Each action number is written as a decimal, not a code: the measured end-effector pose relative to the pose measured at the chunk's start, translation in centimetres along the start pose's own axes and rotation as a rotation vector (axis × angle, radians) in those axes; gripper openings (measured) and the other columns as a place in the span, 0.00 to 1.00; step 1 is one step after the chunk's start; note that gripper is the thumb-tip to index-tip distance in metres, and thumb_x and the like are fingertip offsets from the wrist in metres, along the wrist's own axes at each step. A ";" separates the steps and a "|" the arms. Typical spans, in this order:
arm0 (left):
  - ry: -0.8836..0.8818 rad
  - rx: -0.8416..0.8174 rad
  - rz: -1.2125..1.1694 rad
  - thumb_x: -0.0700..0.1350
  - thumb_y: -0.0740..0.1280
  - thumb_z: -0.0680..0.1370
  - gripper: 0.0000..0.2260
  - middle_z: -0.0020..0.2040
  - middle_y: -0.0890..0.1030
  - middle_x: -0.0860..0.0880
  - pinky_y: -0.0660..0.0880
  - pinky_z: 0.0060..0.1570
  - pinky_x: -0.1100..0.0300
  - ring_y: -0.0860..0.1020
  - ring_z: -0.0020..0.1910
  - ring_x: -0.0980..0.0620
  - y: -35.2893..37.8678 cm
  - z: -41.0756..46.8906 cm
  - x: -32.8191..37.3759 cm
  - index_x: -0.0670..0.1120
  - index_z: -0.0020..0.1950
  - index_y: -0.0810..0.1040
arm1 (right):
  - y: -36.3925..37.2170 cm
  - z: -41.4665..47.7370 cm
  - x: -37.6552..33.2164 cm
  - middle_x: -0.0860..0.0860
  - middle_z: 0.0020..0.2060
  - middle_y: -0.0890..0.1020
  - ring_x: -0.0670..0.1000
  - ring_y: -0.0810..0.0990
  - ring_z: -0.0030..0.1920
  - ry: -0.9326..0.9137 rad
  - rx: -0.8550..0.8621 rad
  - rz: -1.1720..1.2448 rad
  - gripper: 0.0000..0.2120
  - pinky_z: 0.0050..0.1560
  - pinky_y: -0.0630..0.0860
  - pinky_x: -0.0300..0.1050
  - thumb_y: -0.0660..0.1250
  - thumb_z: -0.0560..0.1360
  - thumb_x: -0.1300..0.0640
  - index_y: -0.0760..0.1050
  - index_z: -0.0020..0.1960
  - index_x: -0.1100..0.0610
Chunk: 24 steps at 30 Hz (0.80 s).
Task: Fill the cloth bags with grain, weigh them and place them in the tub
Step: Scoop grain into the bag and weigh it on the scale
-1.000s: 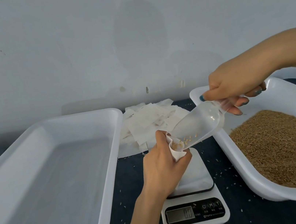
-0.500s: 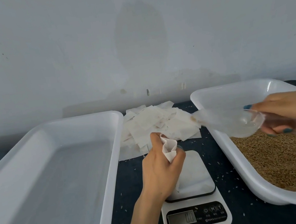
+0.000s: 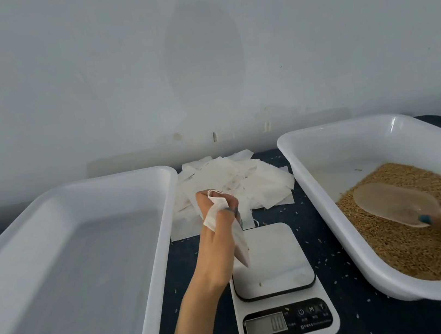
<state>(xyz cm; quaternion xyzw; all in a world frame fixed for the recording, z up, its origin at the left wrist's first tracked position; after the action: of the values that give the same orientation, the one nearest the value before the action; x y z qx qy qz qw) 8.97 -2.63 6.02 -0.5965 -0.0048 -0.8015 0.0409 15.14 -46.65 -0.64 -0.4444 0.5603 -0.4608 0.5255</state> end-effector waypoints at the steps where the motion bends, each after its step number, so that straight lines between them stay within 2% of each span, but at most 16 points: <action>1: 0.018 0.002 0.034 0.56 0.56 0.71 0.12 0.39 0.68 0.59 0.70 0.41 0.63 0.67 0.38 0.59 -0.3 -0.6 -0.1 0.50 0.47 0.63 | -1.0 -0.3 -0.9 0.42 0.22 0.79 0.43 0.78 0.24 -0.029 0.044 -0.083 0.16 0.21 0.68 0.33 0.73 0.70 0.41 0.73 0.31 0.46; 2: 0.051 0.005 0.092 0.53 0.56 0.73 0.07 0.37 0.69 0.60 0.69 0.39 0.64 0.66 0.36 0.60 -0.1 -0.4 0.4 0.53 0.46 0.62 | -2.4 -0.5 -2.5 0.47 0.21 0.77 0.45 0.76 0.24 -0.081 0.108 -0.145 0.17 0.24 0.72 0.37 0.71 0.68 0.35 0.73 0.31 0.46; 4: 0.093 0.003 0.248 0.57 0.58 0.74 0.07 0.38 0.71 0.62 0.69 0.36 0.68 0.69 0.35 0.61 0.4 -0.4 1.5 0.58 0.45 0.60 | -5.4 -2.7 -6.5 0.45 0.35 0.80 0.43 0.76 0.34 -0.169 0.245 -0.203 0.20 0.35 0.79 0.44 0.60 0.66 0.29 0.74 0.40 0.45; 5: 0.103 0.013 0.329 0.63 0.59 0.73 0.11 0.41 0.73 0.62 0.70 0.38 0.69 0.71 0.38 0.61 0.5 -0.3 1.9 0.60 0.44 0.59 | -6.6 -4.1 -9.1 0.43 0.43 0.81 0.40 0.76 0.38 -0.240 0.260 -0.129 0.24 0.40 0.79 0.42 0.56 0.66 0.28 0.76 0.49 0.43; 6: 0.122 0.014 0.399 0.70 0.59 0.71 0.16 0.45 0.73 0.60 0.71 0.41 0.68 0.73 0.42 0.60 0.6 -0.5 2.2 0.62 0.45 0.59 | -7.8 -5.7 -12.5 0.37 0.48 0.80 0.36 0.77 0.41 -0.309 0.241 -0.015 0.24 0.43 0.78 0.37 0.54 0.68 0.26 0.74 0.56 0.38; 8: 0.143 -0.010 0.519 0.82 0.52 0.65 0.25 0.51 0.71 0.56 0.71 0.48 0.65 0.73 0.49 0.59 1.2 -0.9 2.9 0.65 0.48 0.57 | -8.2 -9.1 -19.5 0.27 0.53 0.76 0.29 0.77 0.48 -0.462 0.121 0.202 0.25 0.42 0.74 0.28 0.52 0.68 0.20 0.67 0.59 0.29; 9: 0.129 -0.037 0.526 0.84 0.48 0.63 0.26 0.52 0.70 0.55 0.71 0.49 0.64 0.73 0.51 0.59 1.4 -1.2 2.9 0.67 0.49 0.56 | -8.0 -10.5 -22.7 0.24 0.55 0.73 0.25 0.74 0.52 -0.518 0.077 0.292 0.27 0.43 0.72 0.26 0.51 0.67 0.19 0.65 0.62 0.28; 11: 0.052 -0.047 0.404 0.83 0.45 0.64 0.21 0.51 0.69 0.55 0.69 0.47 0.63 0.73 0.50 0.59 2.2 -0.8 3.0 0.70 0.45 0.57 | -6.3 -12.4 -27.4 0.21 0.54 0.71 0.22 0.69 0.56 -0.584 0.042 0.337 0.27 0.46 0.69 0.22 0.55 0.68 0.23 0.60 0.65 0.30; 12: 0.011 -0.006 0.328 0.79 0.46 0.69 0.17 0.49 0.68 0.54 0.68 0.45 0.63 0.72 0.48 0.57 2.2 -0.5 2.7 0.70 0.44 0.59 | -5.3 -12.8 -29.1 0.23 0.52 0.71 0.24 0.70 0.54 -0.594 0.050 0.344 0.25 0.46 0.70 0.22 0.57 0.69 0.26 0.60 0.64 0.31; 14: -0.057 0.094 0.210 0.71 0.49 0.77 0.13 0.43 0.65 0.52 0.67 0.44 0.63 0.70 0.45 0.56 1.4 0.0 1.6 0.64 0.43 0.60 | -3.9 -12.4 -31.1 0.33 0.48 0.76 0.36 0.77 0.49 -0.559 0.106 0.399 0.20 0.46 0.76 0.34 0.55 0.72 0.31 0.66 0.58 0.41; 17: -0.096 -0.004 0.185 0.77 0.45 0.70 0.23 0.44 0.65 0.53 0.68 0.39 0.70 0.70 0.35 0.66 2.1 -0.6 0.7 0.59 0.44 0.59 | -3.0 -11.2 -32.1 0.44 0.39 0.77 0.46 0.77 0.40 -0.505 0.267 0.347 0.19 0.41 0.77 0.47 0.48 0.76 0.36 0.71 0.48 0.47; 20: -0.158 -0.027 0.163 0.67 0.52 0.76 0.18 0.46 0.72 0.54 0.70 0.37 0.74 0.73 0.35 0.71 1.5 -0.4 -0.4 0.54 0.51 0.61 | -1.5 -9.4 -31.1 0.45 0.37 0.77 0.45 0.76 0.38 -0.471 0.312 0.438 0.18 0.38 0.76 0.47 0.51 0.77 0.38 0.73 0.43 0.47; 24: -0.072 -0.158 0.246 0.60 0.58 0.78 0.17 0.43 0.73 0.54 0.71 0.37 0.70 0.71 0.35 0.65 1.2 -0.2 -1.2 0.46 0.55 0.65 | 0.9 -6.6 -29.5 0.47 0.34 0.75 0.44 0.74 0.39 -0.455 0.250 0.642 0.14 0.38 0.73 0.45 0.61 0.76 0.40 0.75 0.38 0.48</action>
<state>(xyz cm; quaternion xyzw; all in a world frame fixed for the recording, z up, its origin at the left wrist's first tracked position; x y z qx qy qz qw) 9.26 -3.76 4.75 -0.6223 0.1299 -0.7665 0.0913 10.12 -17.15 3.95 -0.2701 0.4798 -0.2281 0.8030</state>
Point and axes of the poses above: each hand's wrist, its own z-axis towards the middle knuckle, its own y-axis out of the palm, x = y × z, the point moved 9 cm from there along z, towards the middle knuckle
